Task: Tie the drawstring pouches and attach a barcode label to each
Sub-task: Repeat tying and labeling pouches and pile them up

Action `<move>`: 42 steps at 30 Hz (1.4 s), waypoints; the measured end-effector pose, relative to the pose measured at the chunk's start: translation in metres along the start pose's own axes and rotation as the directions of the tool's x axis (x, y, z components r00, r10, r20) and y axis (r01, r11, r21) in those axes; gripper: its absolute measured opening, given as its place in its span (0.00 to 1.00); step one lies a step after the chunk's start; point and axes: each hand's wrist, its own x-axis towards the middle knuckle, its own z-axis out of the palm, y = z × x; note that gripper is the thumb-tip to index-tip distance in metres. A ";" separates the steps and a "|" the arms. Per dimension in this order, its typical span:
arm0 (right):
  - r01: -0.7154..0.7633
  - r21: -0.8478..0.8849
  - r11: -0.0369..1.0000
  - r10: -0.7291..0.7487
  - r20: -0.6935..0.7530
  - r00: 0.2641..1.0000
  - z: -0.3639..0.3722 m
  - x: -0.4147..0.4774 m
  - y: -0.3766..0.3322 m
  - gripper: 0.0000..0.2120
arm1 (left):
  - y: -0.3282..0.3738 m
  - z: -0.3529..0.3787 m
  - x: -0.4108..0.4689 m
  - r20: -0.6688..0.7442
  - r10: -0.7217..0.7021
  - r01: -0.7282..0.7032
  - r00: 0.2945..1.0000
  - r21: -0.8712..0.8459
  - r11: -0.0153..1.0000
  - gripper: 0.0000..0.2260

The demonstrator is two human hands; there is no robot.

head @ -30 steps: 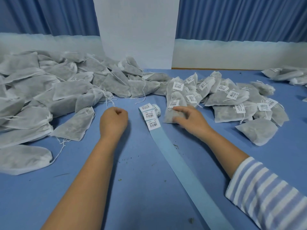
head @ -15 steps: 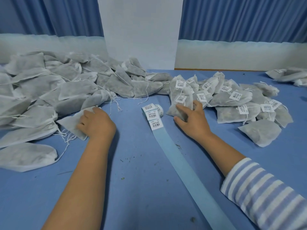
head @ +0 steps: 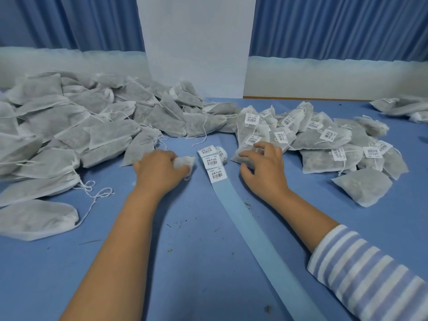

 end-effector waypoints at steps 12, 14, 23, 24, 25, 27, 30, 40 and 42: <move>0.043 0.618 0.785 -0.046 -0.012 0.999 -0.013 -0.008 -0.028 0.05 | 0.020 -0.008 -0.014 0.050 0.272 -0.191 0.961 -0.591 0.784 0.04; 0.062 0.667 0.742 -0.074 -0.011 0.997 -0.014 -0.012 -0.034 0.05 | 0.023 -0.009 -0.016 0.032 0.272 -0.192 0.962 -0.630 0.752 0.03; 0.279 0.569 0.774 -0.288 -0.076 0.955 -0.014 -0.021 -0.049 0.14 | 0.031 -0.014 -0.020 0.078 0.296 -0.152 0.952 -0.717 0.680 0.04; 0.289 0.564 0.773 -0.293 -0.086 0.952 -0.013 -0.021 -0.049 0.14 | 0.031 -0.013 -0.020 0.083 0.293 -0.147 0.952 -0.718 0.680 0.04; 0.294 0.558 0.776 -0.294 -0.093 0.951 -0.013 -0.021 -0.048 0.13 | 0.031 -0.013 -0.021 0.086 0.292 -0.144 0.953 -0.717 0.682 0.05; 0.290 0.547 0.786 -0.287 -0.094 0.953 -0.013 -0.021 -0.048 0.10 | 0.032 -0.012 -0.021 0.090 0.288 -0.141 0.953 -0.711 0.689 0.05; 0.286 0.524 0.802 -0.285 -0.086 0.955 -0.012 -0.021 -0.046 0.06 | 0.031 -0.011 -0.020 0.076 0.269 -0.147 0.960 -0.681 0.718 0.04; 0.188 0.563 0.805 -0.212 -0.024 0.977 -0.011 -0.020 -0.042 0.01 | 0.024 -0.006 -0.017 0.032 0.248 -0.184 0.968 -0.580 0.793 0.07; 0.115 0.602 0.790 -0.151 0.009 0.988 -0.010 -0.019 -0.042 0.01 | 0.023 -0.006 -0.017 0.007 0.261 -0.216 0.965 -0.541 0.813 0.09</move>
